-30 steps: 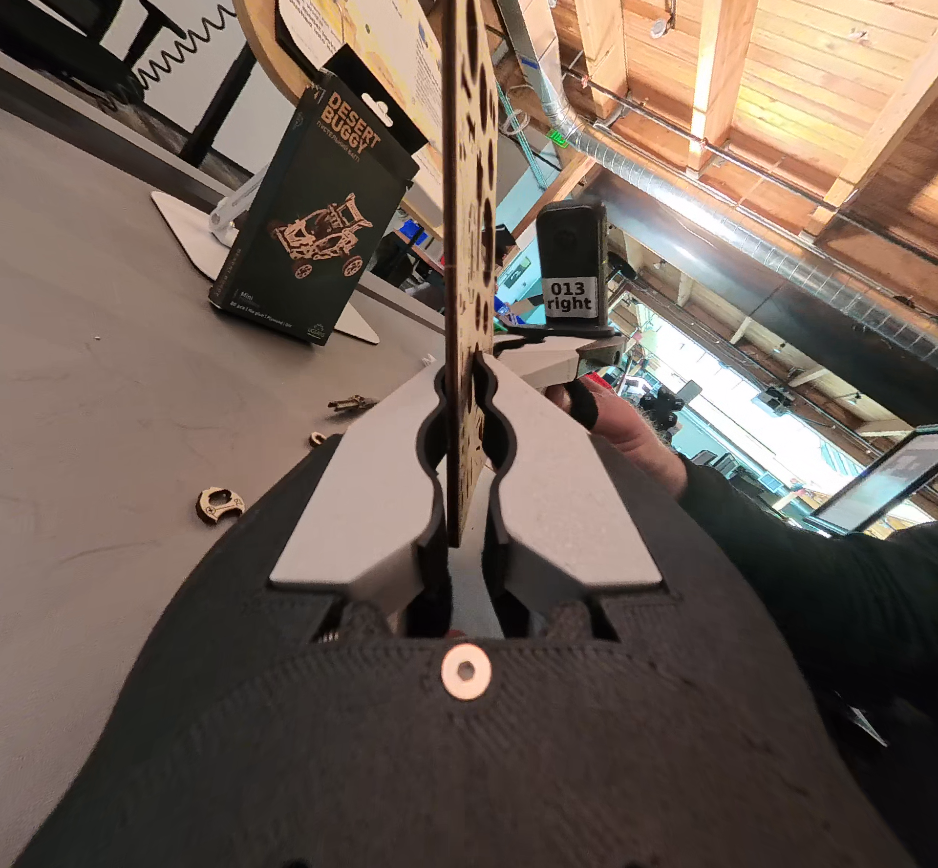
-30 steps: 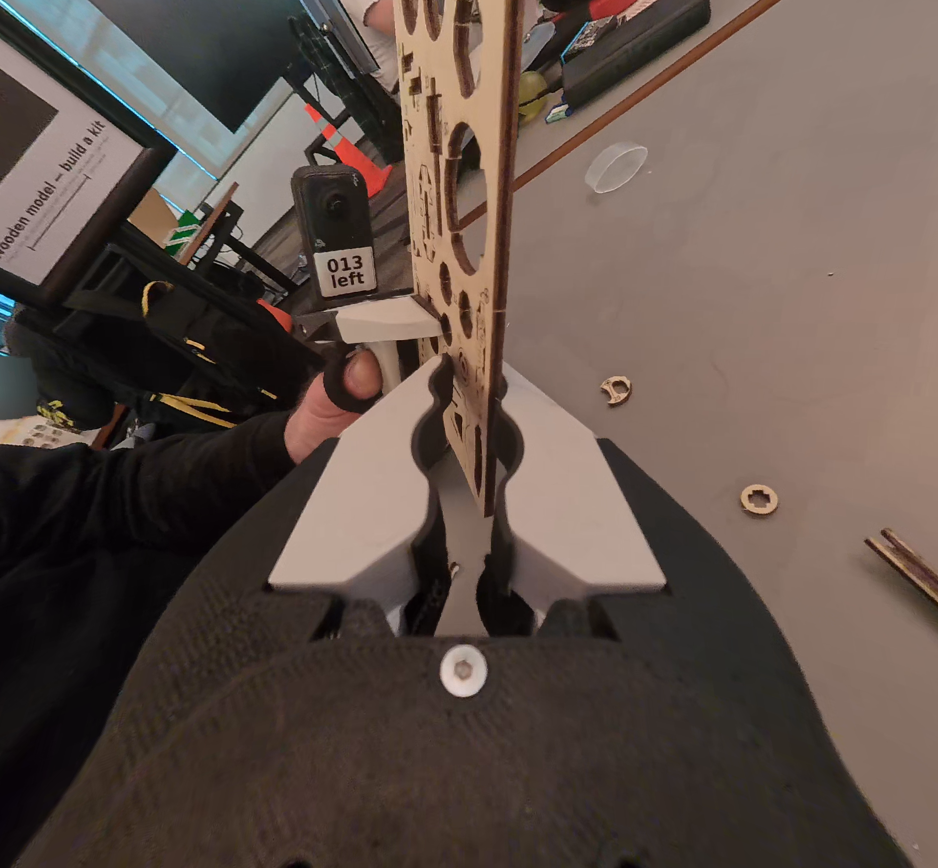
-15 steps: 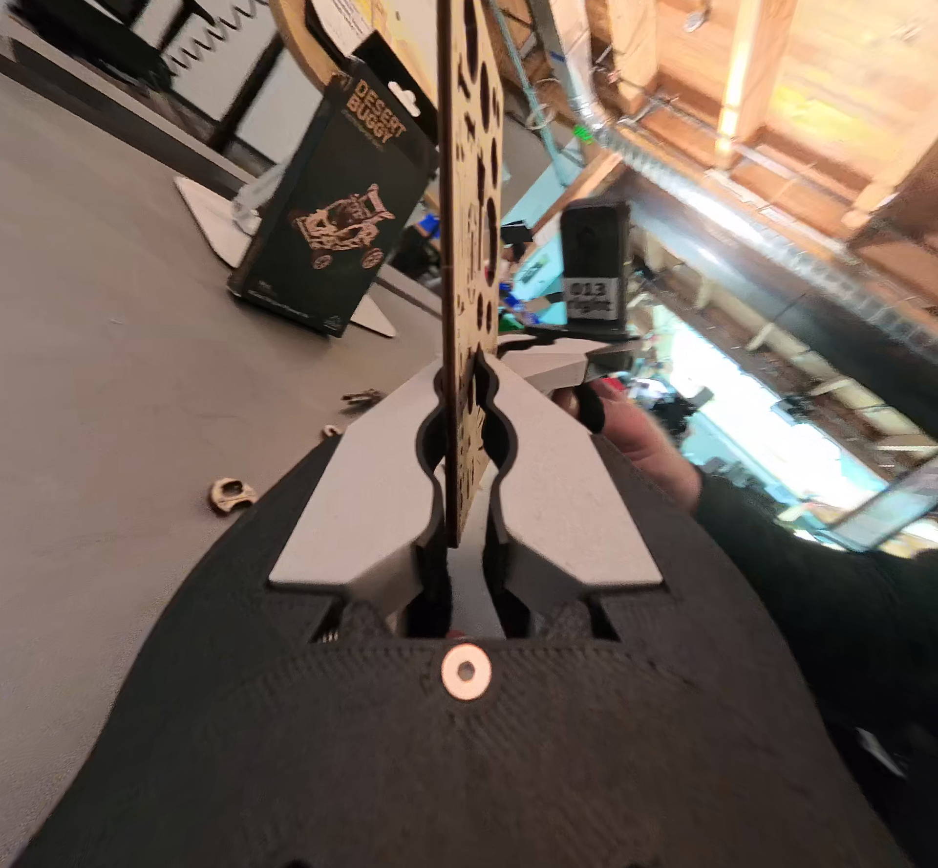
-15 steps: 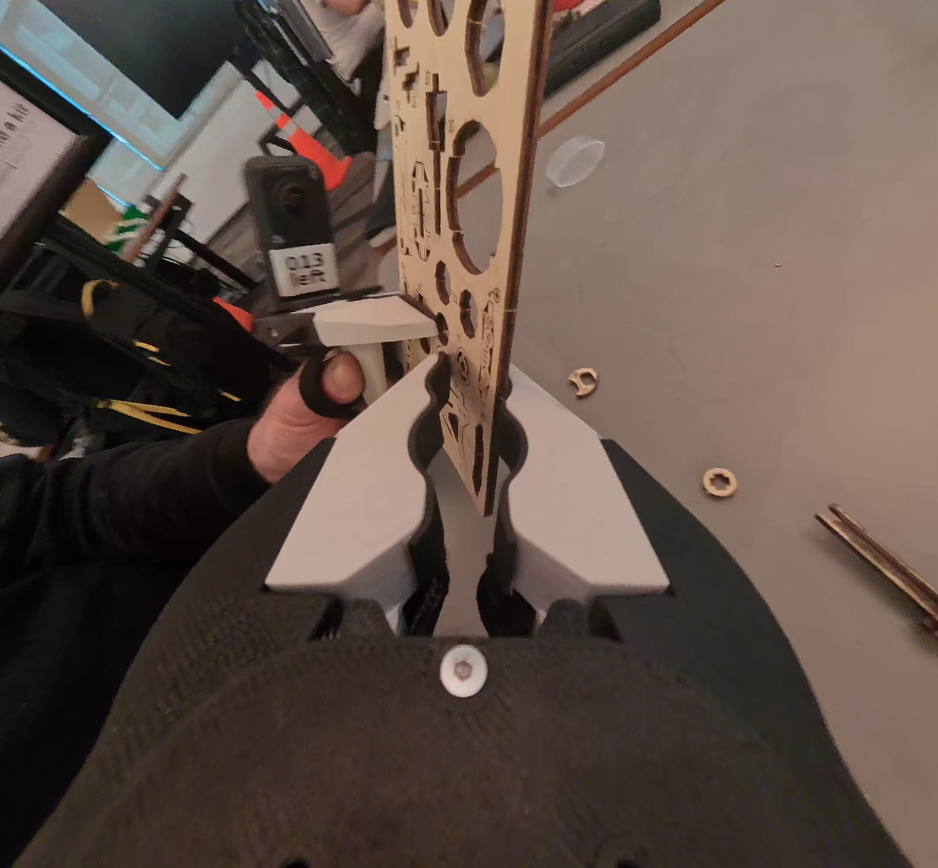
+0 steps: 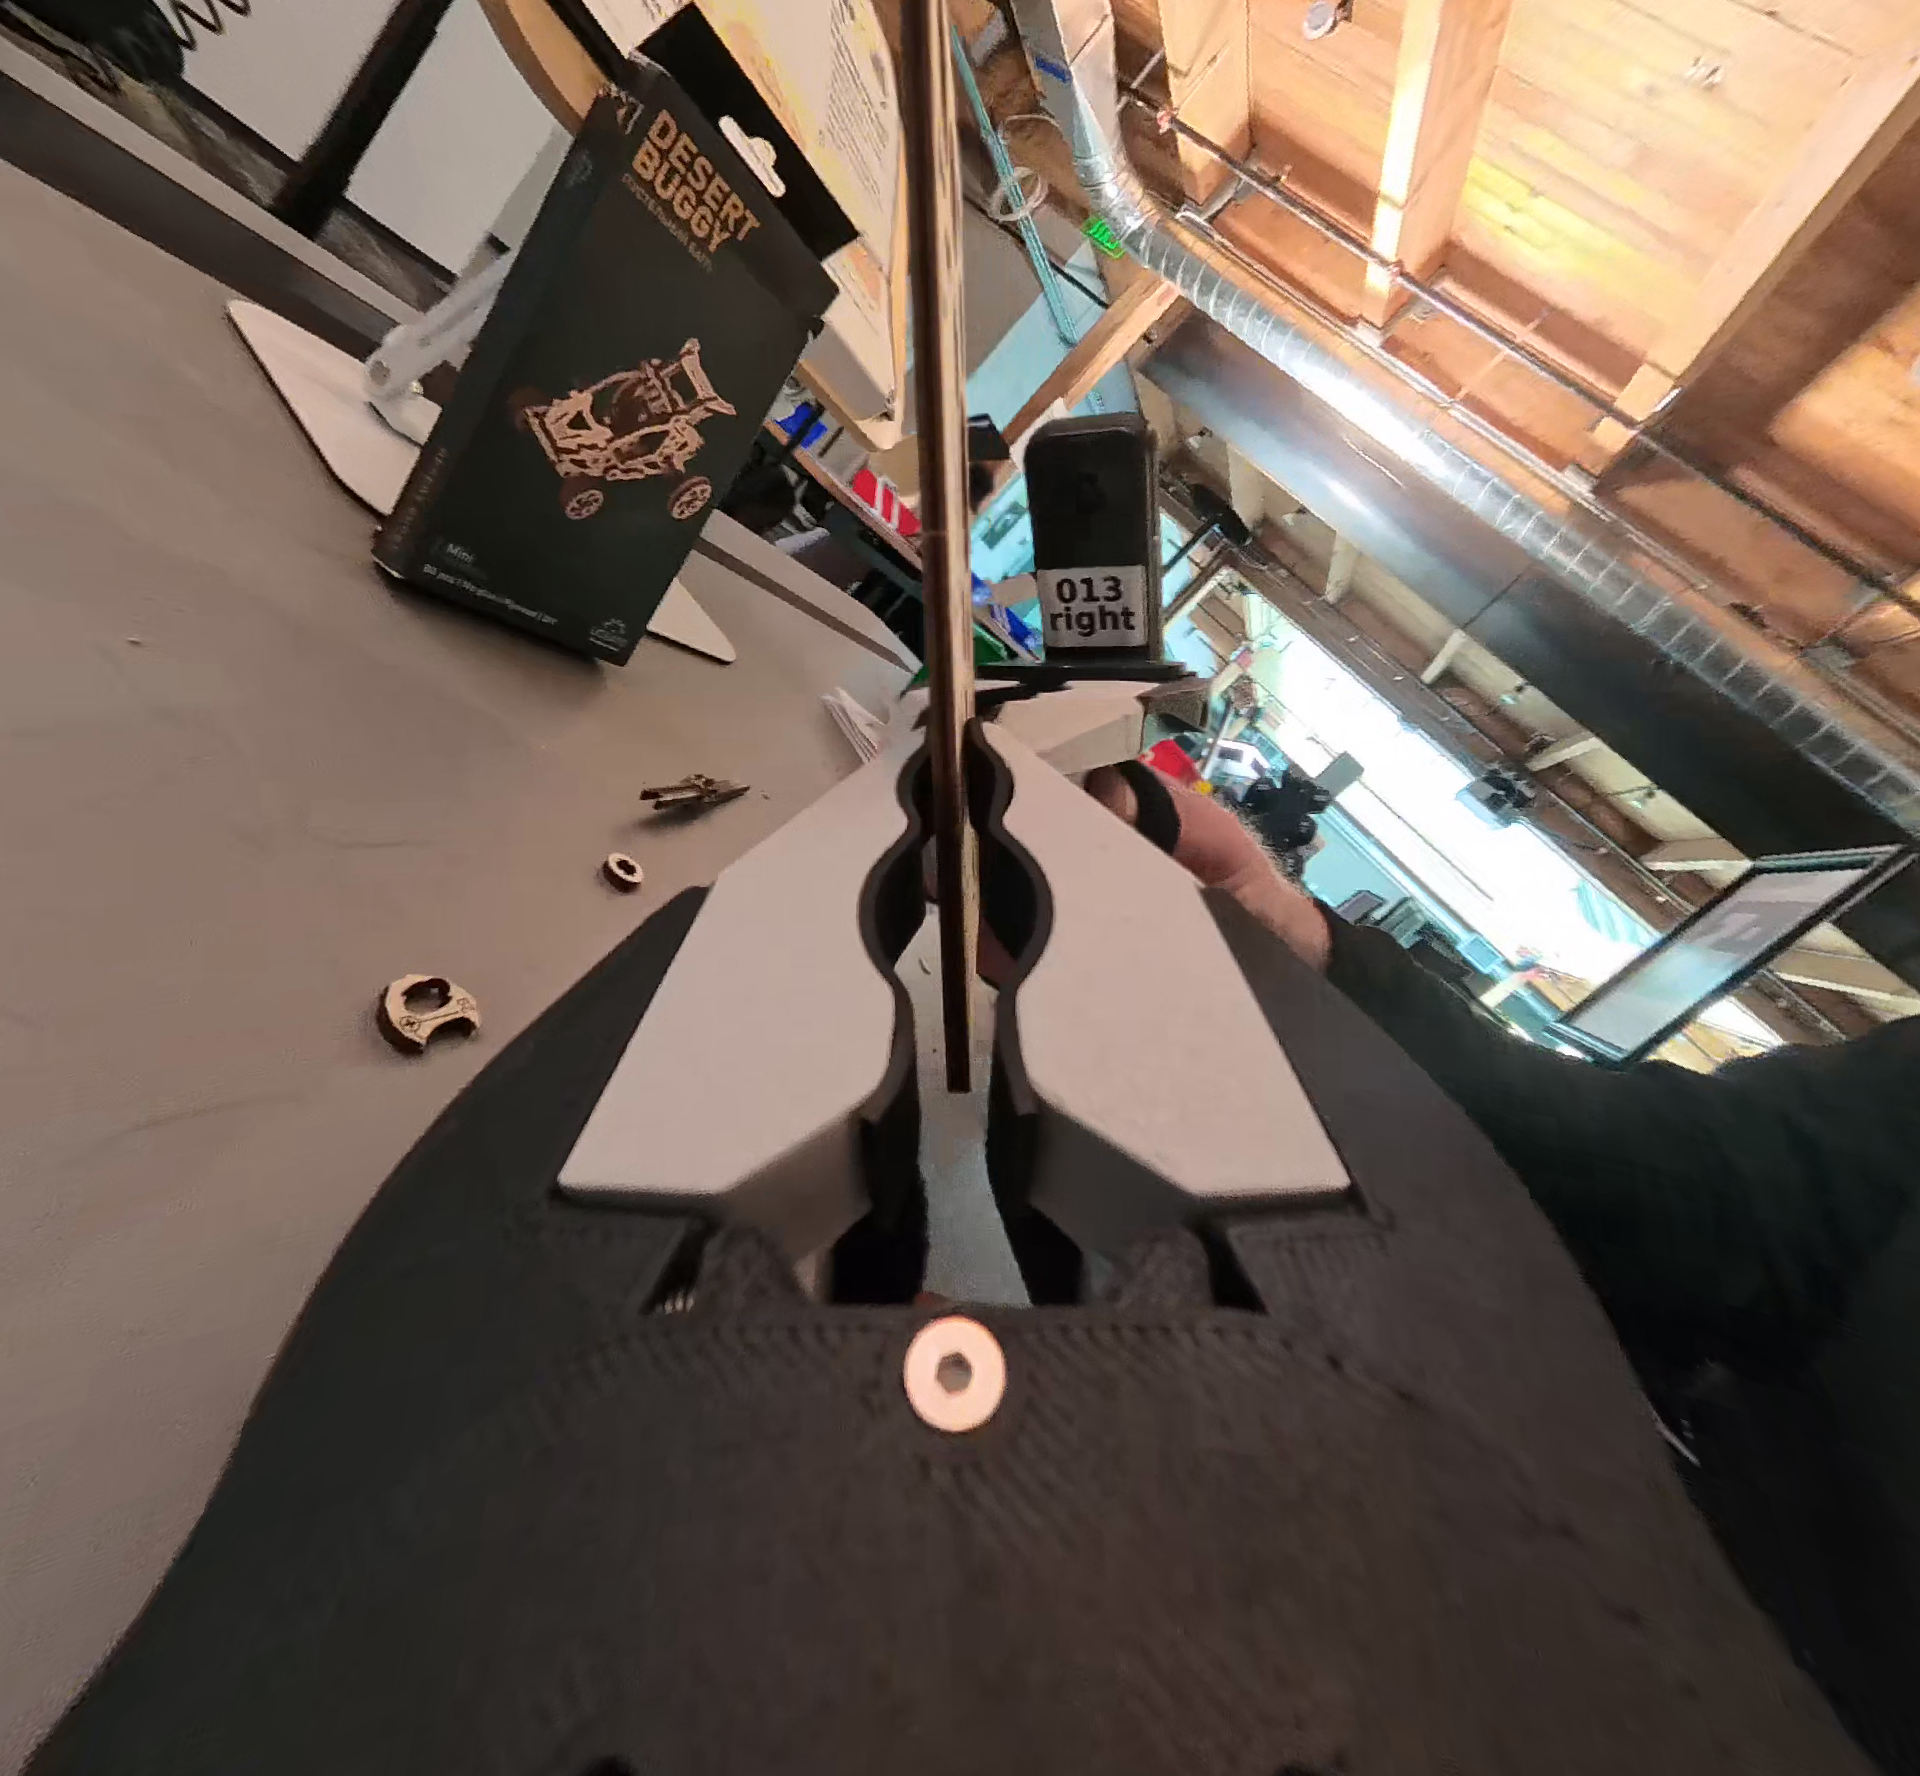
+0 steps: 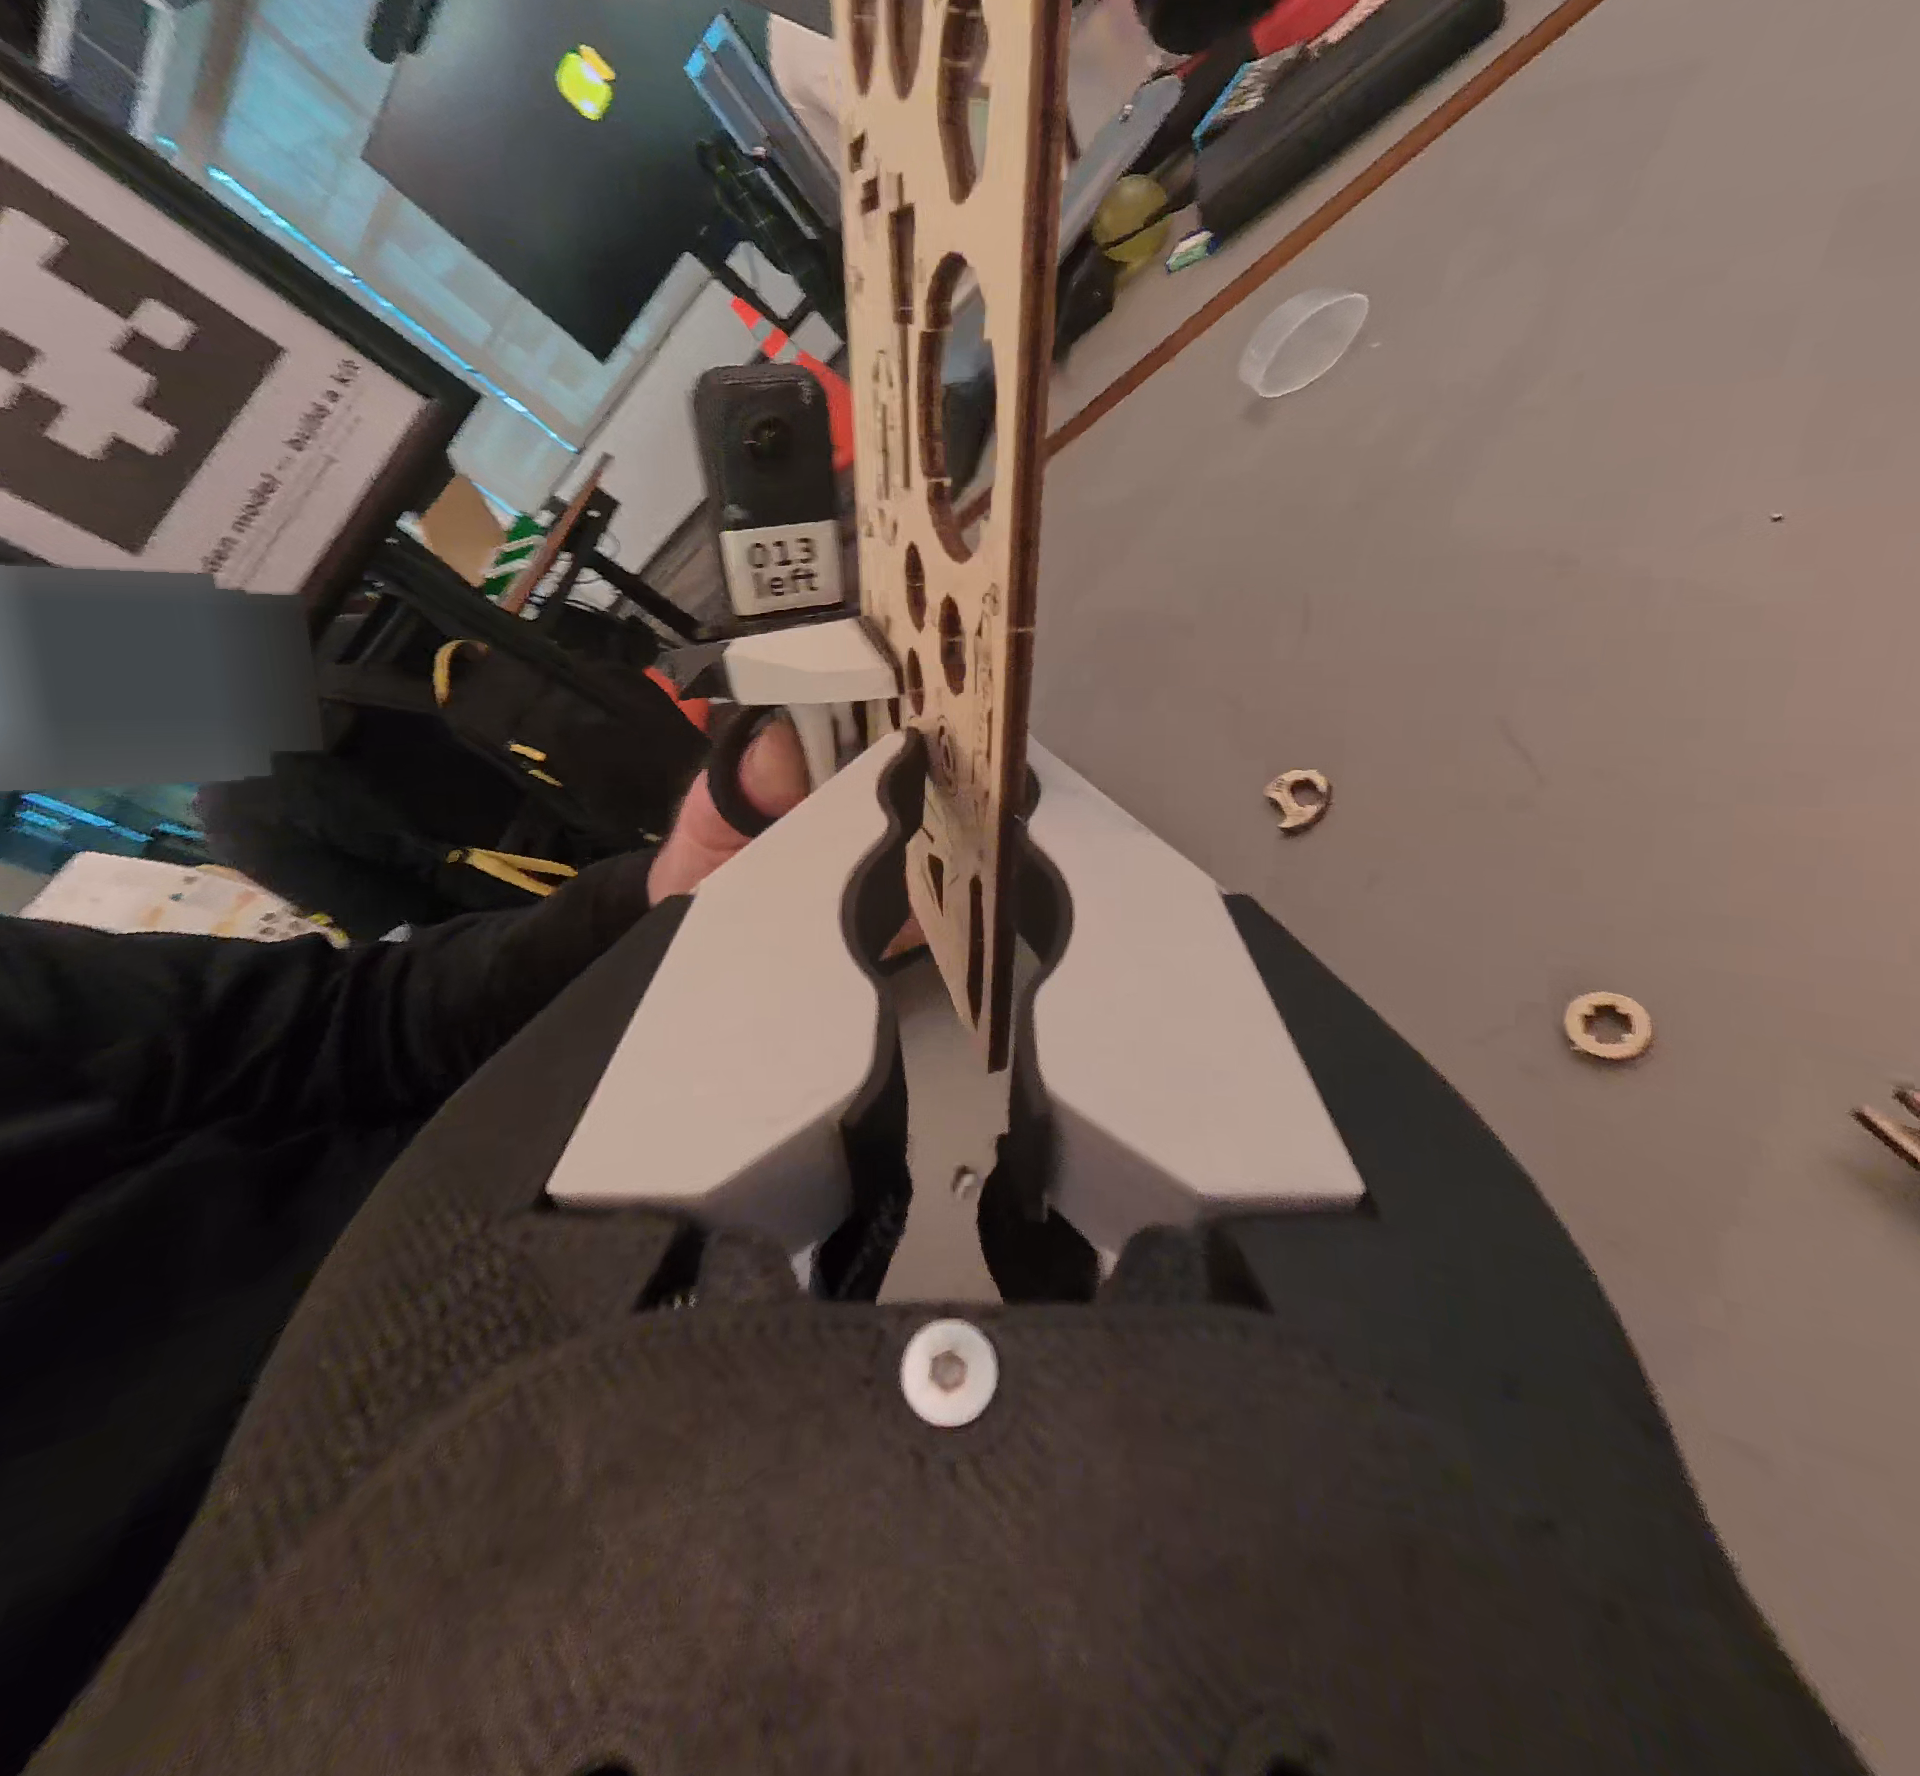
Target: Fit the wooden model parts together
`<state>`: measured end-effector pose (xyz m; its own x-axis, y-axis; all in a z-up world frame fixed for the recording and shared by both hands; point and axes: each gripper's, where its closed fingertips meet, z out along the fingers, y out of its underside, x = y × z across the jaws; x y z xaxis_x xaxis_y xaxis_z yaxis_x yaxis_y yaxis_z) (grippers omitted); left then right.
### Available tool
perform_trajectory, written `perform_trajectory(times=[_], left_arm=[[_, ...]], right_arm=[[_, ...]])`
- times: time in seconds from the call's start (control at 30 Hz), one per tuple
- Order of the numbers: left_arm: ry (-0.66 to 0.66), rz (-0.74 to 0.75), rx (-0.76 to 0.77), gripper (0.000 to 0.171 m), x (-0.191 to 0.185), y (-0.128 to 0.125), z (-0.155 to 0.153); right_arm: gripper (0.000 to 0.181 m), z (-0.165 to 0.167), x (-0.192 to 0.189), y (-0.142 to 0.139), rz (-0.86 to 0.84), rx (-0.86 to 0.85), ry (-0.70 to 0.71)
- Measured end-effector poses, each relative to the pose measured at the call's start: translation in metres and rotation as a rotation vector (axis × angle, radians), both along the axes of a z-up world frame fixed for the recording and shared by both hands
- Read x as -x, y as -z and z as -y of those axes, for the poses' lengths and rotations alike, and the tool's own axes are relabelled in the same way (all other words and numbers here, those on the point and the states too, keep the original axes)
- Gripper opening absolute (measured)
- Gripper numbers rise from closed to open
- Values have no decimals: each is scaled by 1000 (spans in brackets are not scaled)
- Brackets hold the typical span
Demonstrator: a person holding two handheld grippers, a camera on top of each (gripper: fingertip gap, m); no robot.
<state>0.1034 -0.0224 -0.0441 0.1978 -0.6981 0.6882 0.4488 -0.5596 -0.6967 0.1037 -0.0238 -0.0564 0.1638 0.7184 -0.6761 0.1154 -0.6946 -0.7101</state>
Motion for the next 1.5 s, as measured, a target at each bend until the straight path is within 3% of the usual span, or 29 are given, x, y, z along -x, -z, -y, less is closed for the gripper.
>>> perform_trajectory(times=[0.5,0.77,1.23,1.5], left_arm=[[-169,-137,-32,4,-1,9,-9],[-42,-43,16,2,-6,6,-4],[40,160,-21,5,18,-28,5],[78,147,-34,2,20,-31,9]], right_arm=[[24,-17,-3,16,207,-110,144],[18,-9,-9,9,139,-63,69],[0,7,-7,-36,-147,32,-30],[1,6,-12,-40,-236,109,-47]])
